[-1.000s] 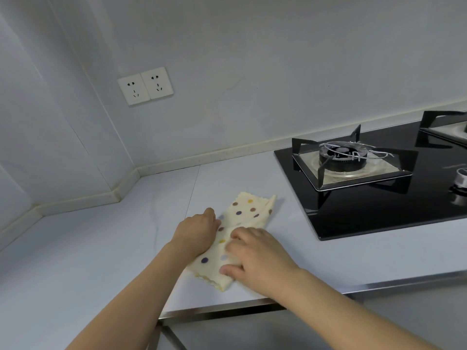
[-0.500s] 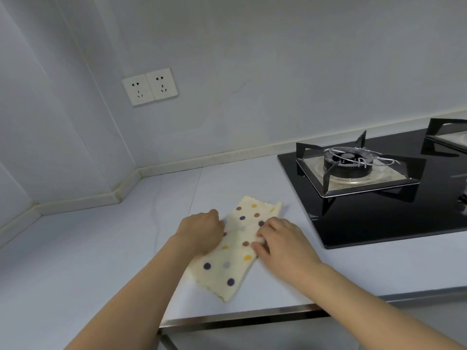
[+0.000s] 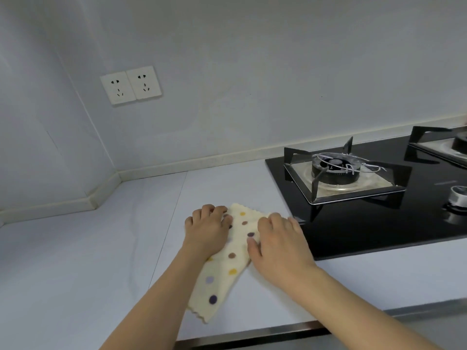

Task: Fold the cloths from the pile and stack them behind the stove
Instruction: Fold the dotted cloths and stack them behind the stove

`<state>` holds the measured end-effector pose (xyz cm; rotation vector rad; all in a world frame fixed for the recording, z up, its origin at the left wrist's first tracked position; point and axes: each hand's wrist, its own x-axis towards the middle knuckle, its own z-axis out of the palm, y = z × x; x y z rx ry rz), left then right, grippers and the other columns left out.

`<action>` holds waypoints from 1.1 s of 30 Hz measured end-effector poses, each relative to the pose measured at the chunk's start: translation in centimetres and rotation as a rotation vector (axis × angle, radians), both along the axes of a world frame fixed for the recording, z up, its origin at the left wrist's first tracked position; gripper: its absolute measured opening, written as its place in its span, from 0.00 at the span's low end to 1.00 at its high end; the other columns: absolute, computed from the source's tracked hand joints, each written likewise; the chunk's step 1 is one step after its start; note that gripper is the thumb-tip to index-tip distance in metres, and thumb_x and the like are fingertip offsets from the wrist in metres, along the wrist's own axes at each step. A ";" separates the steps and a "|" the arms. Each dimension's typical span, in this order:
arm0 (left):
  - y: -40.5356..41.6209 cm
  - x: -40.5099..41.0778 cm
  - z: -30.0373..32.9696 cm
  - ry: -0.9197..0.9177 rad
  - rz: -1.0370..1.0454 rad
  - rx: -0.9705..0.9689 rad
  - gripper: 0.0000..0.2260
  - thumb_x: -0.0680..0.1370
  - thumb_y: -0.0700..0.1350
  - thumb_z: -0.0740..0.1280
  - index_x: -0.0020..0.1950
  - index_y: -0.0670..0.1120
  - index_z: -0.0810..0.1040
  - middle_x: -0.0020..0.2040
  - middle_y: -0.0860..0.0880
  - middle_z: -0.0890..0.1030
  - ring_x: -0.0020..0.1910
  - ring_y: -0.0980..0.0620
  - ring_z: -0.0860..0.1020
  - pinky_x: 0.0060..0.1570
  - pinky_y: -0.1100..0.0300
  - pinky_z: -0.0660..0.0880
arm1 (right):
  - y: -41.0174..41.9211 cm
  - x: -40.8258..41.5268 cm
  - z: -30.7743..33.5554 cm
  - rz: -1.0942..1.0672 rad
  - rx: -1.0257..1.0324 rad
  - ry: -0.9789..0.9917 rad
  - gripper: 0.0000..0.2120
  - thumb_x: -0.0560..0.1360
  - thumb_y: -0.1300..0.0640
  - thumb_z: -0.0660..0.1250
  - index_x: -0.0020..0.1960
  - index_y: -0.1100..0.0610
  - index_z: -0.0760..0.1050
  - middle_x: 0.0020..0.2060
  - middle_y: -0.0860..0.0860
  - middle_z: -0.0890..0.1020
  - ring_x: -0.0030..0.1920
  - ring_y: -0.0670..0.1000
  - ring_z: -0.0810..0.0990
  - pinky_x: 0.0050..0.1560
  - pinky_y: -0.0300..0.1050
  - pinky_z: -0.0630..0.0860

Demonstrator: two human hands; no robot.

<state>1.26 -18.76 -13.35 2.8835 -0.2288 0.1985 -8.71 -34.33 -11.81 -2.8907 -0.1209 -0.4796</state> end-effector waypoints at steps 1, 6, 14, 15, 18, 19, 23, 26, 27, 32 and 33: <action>0.0 0.0 -0.1 -0.006 -0.001 0.004 0.18 0.82 0.57 0.51 0.71 0.58 0.65 0.70 0.53 0.65 0.69 0.48 0.62 0.68 0.51 0.55 | 0.2 0.5 0.2 0.044 0.011 0.019 0.26 0.72 0.43 0.49 0.52 0.59 0.78 0.51 0.58 0.79 0.51 0.60 0.79 0.59 0.58 0.73; 0.3 0.2 -0.1 -0.007 0.015 -0.023 0.18 0.82 0.57 0.50 0.71 0.59 0.65 0.71 0.53 0.65 0.70 0.48 0.61 0.68 0.51 0.54 | 0.3 2.0 -0.8 0.058 -0.079 0.395 0.33 0.81 0.41 0.41 0.79 0.59 0.44 0.78 0.54 0.46 0.78 0.54 0.42 0.75 0.57 0.36; 0.0 0.2 -0.4 -0.047 0.007 0.001 0.17 0.83 0.55 0.50 0.71 0.57 0.66 0.70 0.53 0.65 0.69 0.47 0.62 0.67 0.51 0.55 | 1.2 3.5 0.2 -0.015 -0.087 0.271 0.30 0.82 0.47 0.42 0.78 0.63 0.42 0.78 0.58 0.42 0.77 0.56 0.41 0.75 0.55 0.34; 0.0 0.2 -0.5 -0.048 0.006 0.009 0.17 0.83 0.55 0.50 0.71 0.57 0.66 0.69 0.52 0.66 0.69 0.47 0.62 0.67 0.51 0.56 | 1.4 3.7 0.0 0.042 -0.074 0.280 0.30 0.82 0.47 0.42 0.78 0.61 0.41 0.78 0.57 0.41 0.77 0.55 0.40 0.75 0.54 0.35; 0.2 0.1 -0.3 -0.114 -0.010 -0.031 0.16 0.83 0.50 0.51 0.68 0.52 0.71 0.66 0.51 0.69 0.65 0.46 0.66 0.63 0.52 0.60 | 0.8 3.7 -1.1 0.106 -0.045 0.399 0.30 0.82 0.46 0.41 0.78 0.59 0.40 0.78 0.55 0.40 0.77 0.54 0.37 0.75 0.53 0.35; 0.3 -0.2 -0.2 -0.204 -0.028 -0.051 0.15 0.82 0.45 0.52 0.65 0.49 0.74 0.64 0.50 0.72 0.62 0.45 0.68 0.59 0.52 0.63 | 0.5 3.6 -1.3 0.111 -0.044 0.413 0.30 0.82 0.45 0.41 0.78 0.59 0.40 0.78 0.55 0.39 0.77 0.53 0.37 0.75 0.53 0.35; 0.6 -3.3 0.8 -0.471 -0.242 -0.131 0.17 0.69 0.31 0.57 0.52 0.43 0.78 0.48 0.48 0.76 0.43 0.45 0.74 0.44 0.55 0.69 | 0.6 3.7 -1.0 0.111 -0.051 0.415 0.30 0.82 0.44 0.41 0.79 0.58 0.40 0.78 0.55 0.40 0.77 0.55 0.37 0.75 0.54 0.36; 1.5 -6.4 0.3 -0.284 -0.324 -0.137 0.17 0.75 0.40 0.55 0.61 0.44 0.75 0.55 0.48 0.75 0.51 0.46 0.74 0.52 0.54 0.71 | 0.7 3.9 -0.9 0.113 -0.058 0.420 0.30 0.82 0.44 0.41 0.79 0.58 0.41 0.78 0.56 0.40 0.77 0.55 0.37 0.75 0.54 0.36; 2.0 -7.3 0.1 -0.186 -0.311 -0.089 0.20 0.78 0.48 0.51 0.67 0.46 0.71 0.62 0.50 0.73 0.59 0.48 0.72 0.59 0.57 0.67 | 0.6 4.0 -1.0 0.115 -0.067 0.426 0.31 0.82 0.44 0.41 0.79 0.58 0.40 0.78 0.55 0.40 0.77 0.55 0.37 0.75 0.54 0.36; 5.7 -10.6 0.3 0.145 -0.278 0.187 0.33 0.79 0.67 0.44 0.79 0.54 0.41 0.78 0.59 0.41 0.77 0.60 0.38 0.75 0.59 0.38 | 0.1 4.3 -1.3 0.129 -0.091 0.449 0.31 0.82 0.43 0.40 0.79 0.58 0.39 0.78 0.54 0.39 0.77 0.54 0.36 0.76 0.54 0.37; 6.3 -11.2 0.3 0.153 -0.272 0.197 0.35 0.78 0.69 0.45 0.79 0.54 0.39 0.78 0.60 0.38 0.76 0.61 0.36 0.74 0.60 0.36 | 0.1 4.2 -1.2 0.138 -0.092 0.453 0.30 0.82 0.43 0.40 0.79 0.57 0.39 0.78 0.54 0.39 0.77 0.54 0.36 0.76 0.53 0.36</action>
